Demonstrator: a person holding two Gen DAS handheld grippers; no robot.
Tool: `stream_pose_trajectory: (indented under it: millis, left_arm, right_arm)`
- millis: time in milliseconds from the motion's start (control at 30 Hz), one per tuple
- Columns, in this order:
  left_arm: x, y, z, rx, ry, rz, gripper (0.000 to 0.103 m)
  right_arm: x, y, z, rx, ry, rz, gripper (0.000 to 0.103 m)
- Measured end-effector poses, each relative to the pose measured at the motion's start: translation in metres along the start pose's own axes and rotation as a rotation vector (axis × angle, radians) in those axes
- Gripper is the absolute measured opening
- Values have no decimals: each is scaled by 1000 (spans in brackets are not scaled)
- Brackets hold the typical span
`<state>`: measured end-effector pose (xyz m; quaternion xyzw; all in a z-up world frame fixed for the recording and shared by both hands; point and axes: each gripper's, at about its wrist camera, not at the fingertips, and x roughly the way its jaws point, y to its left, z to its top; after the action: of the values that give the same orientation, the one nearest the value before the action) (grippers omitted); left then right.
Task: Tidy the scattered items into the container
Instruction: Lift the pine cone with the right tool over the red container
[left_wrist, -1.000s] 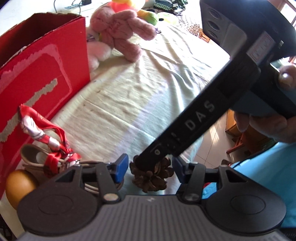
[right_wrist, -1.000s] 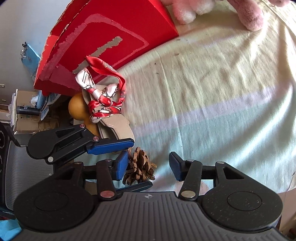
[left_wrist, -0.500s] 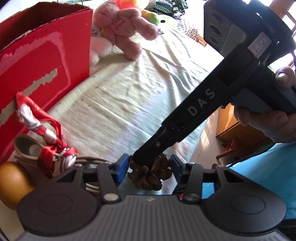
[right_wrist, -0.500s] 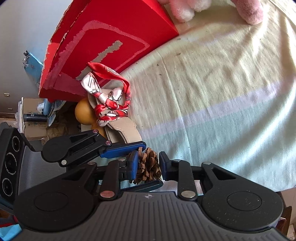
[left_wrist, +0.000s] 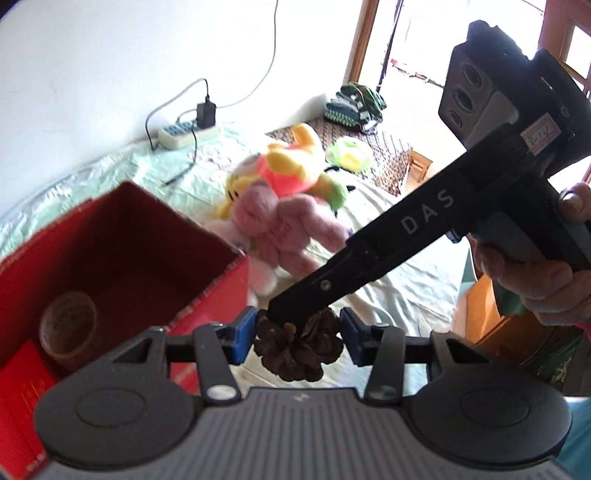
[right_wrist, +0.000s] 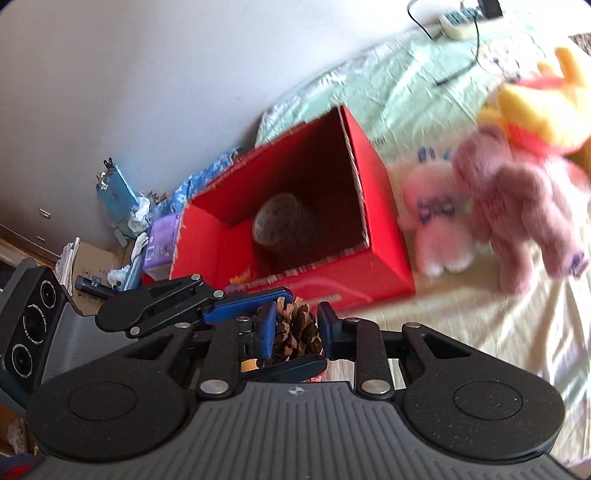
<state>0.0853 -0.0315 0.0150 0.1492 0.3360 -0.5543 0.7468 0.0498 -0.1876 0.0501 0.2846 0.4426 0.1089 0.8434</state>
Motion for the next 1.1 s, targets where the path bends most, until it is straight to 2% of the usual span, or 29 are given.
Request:
stream_pose_trajectory:
  millis: [133, 200, 367, 500, 600, 700, 733, 800, 933, 1100]
  left_arm:
    - [-7, 31, 27, -16, -39, 63, 48]
    - [-5, 54, 33, -57, -31, 79, 48]
    - [16, 110, 23, -189, 53, 87, 49]
    - [39, 135, 2, -263, 148, 104, 51]
    - [51, 144, -9, -289, 235, 131, 51]
    - [58, 152, -14, -336, 287, 135, 53]
    - [60, 155, -16, -353, 306, 138, 49]
    - [65, 162, -19, -385, 347, 142, 49]
    - [70, 166, -23, -429, 407, 142, 48]
    - [70, 170, -27, -485, 429, 171, 49]
  right_arm:
    - [29, 21, 33, -79, -21, -27, 27]
    - [52, 24, 46, -102, 7, -45, 27]
    - [113, 28, 59, -143, 116, -92, 27]
    - [146, 32, 54, -164, 204, -106, 27]
    - [164, 35, 50, -163, 265, -106, 26]
    - [176, 37, 52, -157, 293, -108, 26]
    - [179, 38, 52, -160, 305, -113, 24]
    - [185, 41, 53, -174, 329, -133, 24]
    - [201, 41, 52, -179, 379, -160, 24]
    - [210, 44, 52, -175, 386, -177, 26]
